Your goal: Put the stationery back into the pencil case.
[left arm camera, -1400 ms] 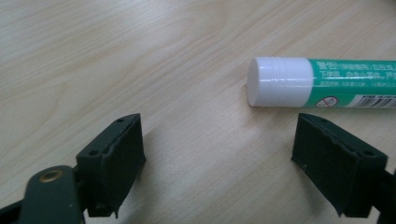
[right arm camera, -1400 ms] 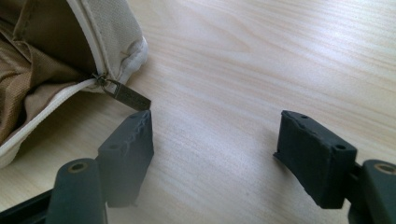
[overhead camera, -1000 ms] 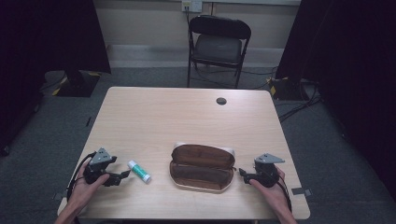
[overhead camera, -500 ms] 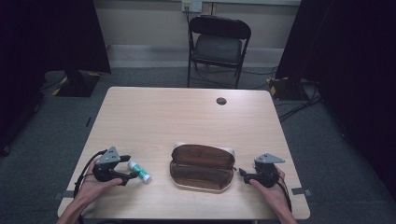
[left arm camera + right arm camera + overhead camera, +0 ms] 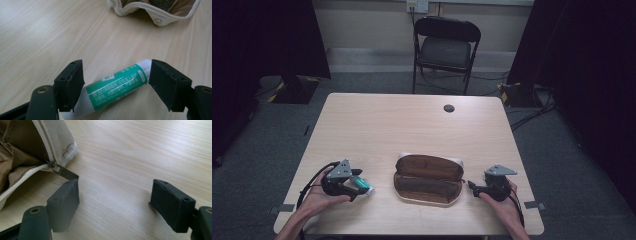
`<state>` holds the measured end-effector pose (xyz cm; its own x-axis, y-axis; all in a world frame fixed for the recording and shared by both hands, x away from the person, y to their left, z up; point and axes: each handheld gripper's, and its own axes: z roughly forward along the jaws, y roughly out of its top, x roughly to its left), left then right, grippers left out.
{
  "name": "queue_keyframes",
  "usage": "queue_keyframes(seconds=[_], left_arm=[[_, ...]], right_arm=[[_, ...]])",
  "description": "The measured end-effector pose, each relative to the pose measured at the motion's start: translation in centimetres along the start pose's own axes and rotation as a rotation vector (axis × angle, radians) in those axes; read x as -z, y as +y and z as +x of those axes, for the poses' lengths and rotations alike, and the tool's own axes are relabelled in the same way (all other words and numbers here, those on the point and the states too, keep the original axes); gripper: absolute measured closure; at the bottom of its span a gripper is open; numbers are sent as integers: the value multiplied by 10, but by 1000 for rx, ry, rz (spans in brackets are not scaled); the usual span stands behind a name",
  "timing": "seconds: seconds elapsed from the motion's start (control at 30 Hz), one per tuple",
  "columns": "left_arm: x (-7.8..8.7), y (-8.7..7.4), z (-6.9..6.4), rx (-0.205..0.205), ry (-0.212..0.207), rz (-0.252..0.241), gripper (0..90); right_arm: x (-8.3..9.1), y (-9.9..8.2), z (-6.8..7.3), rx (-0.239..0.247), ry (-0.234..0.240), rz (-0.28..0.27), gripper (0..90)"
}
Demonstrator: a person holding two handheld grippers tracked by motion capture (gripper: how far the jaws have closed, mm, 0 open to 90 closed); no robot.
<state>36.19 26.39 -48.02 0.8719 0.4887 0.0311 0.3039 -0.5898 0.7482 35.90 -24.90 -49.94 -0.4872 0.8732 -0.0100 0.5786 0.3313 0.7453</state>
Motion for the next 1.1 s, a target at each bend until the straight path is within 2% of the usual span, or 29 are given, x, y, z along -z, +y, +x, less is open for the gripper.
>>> queue_keyframes(seconds=[0.2, 0.23, 0.37, 0.5, 0.53, 0.63, 0.67, 0.8, 0.9, 0.93, 1.1], left_arm=[[1, -3, 4, 16, 1, -14, 387], [1, -3, 4, 17, 10, -10, 414], [-2, -3, 3, 14, 12, 7, 425], [-2, -2, 2, 10, 8, 20, 516], [-4, -2, 1, 26, 6, 27, 538], [-4, -1, 0, 13, 7, 46, 547], [-5, -1, -1, 25, -2, 36, 559], [-8, 3, -3, 42, -11, 47, 576], [-12, 5, -6, 33, -17, 64, 588], [-14, 6, -8, 30, -23, 83, 592], [-16, 7, -10, 35, -18, 89, 590]], right_arm=[[0, 0, 0, -2, -2, 0, 219], [0, 0, 0, -1, -1, -1, 219], [0, 0, 0, 0, 1, 0, 217], [0, 0, 0, 0, 2, 0, 217], [0, 0, 0, 1, 4, 0, 215], [0, 0, 0, 2, 5, 0, 215], [0, 0, 0, 2, 6, 0, 214], [0, 0, 0, 3, 8, -1, 213], [-1, 0, 0, 4, 9, 0, 211], [-1, 1, 0, 0, 9, 1, 211], [-1, 1, 0, 1, 9, 0, 211]])
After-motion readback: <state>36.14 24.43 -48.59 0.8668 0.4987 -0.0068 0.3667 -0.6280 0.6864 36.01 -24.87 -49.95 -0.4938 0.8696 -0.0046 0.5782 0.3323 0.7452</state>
